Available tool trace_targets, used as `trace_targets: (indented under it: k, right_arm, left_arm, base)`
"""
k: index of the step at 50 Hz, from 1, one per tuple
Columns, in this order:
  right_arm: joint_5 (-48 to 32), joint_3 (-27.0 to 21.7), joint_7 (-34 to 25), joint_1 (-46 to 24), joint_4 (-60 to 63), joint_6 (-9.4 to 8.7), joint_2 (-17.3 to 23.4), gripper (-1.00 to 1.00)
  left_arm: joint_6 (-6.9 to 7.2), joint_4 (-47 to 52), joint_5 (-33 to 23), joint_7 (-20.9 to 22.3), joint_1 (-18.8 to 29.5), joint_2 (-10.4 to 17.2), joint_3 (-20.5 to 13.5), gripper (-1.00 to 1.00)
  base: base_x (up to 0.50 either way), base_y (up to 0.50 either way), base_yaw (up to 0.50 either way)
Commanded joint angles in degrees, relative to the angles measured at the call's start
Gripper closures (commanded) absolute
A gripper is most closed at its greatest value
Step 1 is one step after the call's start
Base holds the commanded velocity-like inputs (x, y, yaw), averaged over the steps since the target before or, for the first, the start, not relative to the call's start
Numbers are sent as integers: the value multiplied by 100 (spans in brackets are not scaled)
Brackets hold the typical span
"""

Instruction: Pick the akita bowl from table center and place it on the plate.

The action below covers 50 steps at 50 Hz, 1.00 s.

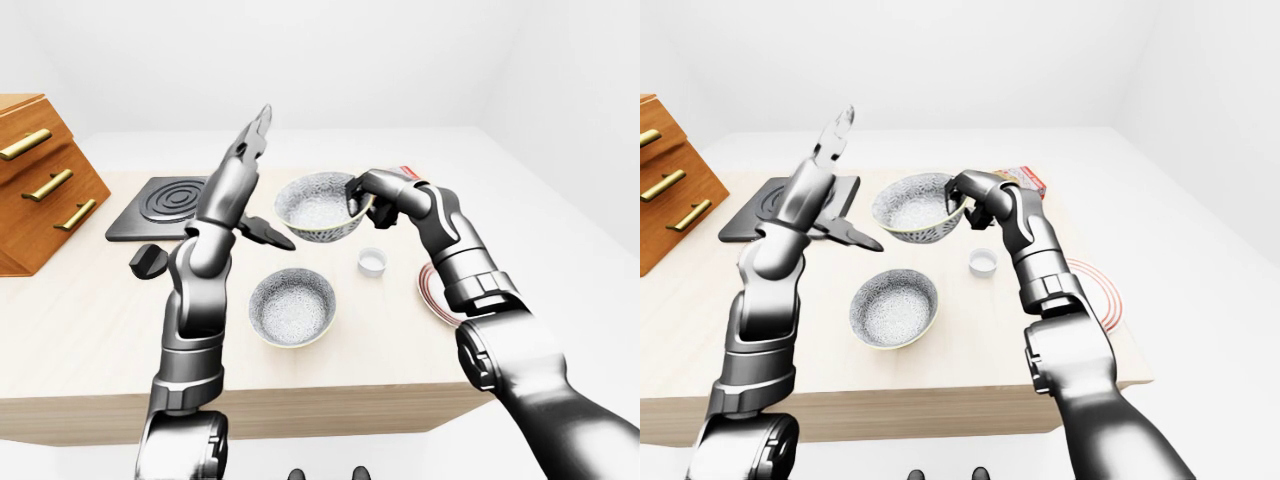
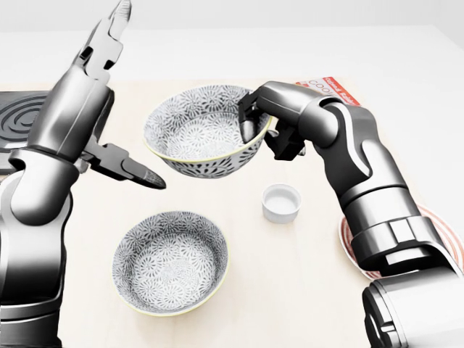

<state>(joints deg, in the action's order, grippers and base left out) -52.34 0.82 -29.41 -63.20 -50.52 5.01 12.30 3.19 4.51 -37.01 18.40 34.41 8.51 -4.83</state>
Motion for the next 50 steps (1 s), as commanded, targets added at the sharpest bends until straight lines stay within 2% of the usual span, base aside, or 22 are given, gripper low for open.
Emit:
trace_targets:
  k: [1,6,7,10,11,13,16,21,28,36,39,50]
  right_arm:
    - [1319,-174,-78,62,247,-187,209,100]
    - [1346,-226,-213,258,718,-354,349,100]
    - [1352,-262,-290,404,999,-452,390,100]
    - [1334,-294,-419,619,1453,-616,437,100]
    - [1343,-341,-530,726,1761,-735,482,100]
    - [1351,-373,-640,828,2065,-861,513,100]
    - [1316,-413,-866,1082,2607,-986,596,100]
    - [1337,-531,-1052,1538,3324,-1001,636,100]
    - [1425,-672,-1059,2165,4275,-1001,654,100]
    - [1593,-901,-1059,2866,5077,-1001,742,100]
    - [1697,-1056,-1059,3397,5665,-1001,721,100]
    - [1856,-1384,-1048,4144,6087,-1001,872,100]
  left_arm:
    - [181,-1399,2082,-1016,544,529,-583,-100]
    - [181,-1731,2420,-1238,531,759,-451,-100]
    - [181,-1575,2431,-1253,486,779,-436,-100]
    - [181,-1340,2509,-1290,423,805,-445,-100]
    - [181,-1197,2546,-1286,370,807,-464,-100]
    - [181,-1017,2568,-1296,277,811,-460,-100]
    - [181,-716,2524,-1254,39,758,-398,-100]
    - [181,-329,2452,-1251,-266,628,-383,-100]
    - [181,-53,2393,-1186,-384,559,-375,-100]
    - [181,70,2371,-1159,-400,521,-362,-100]
    - [181,39,2351,-1163,-406,505,-348,-100]
    - [181,-77,2327,-1155,-334,472,-295,-100]
  base:
    - [0,0,0]
    - [0,0,0]
    - [0,0,0]
    - [0,0,0]
    - [0,0,0]
    - [0,0,0]
    - [0,0,0]
    - [0,0,0]
    - [0,0,0]
    - [0,0,0]
    - [0,0,0]
    - [0,0,0]
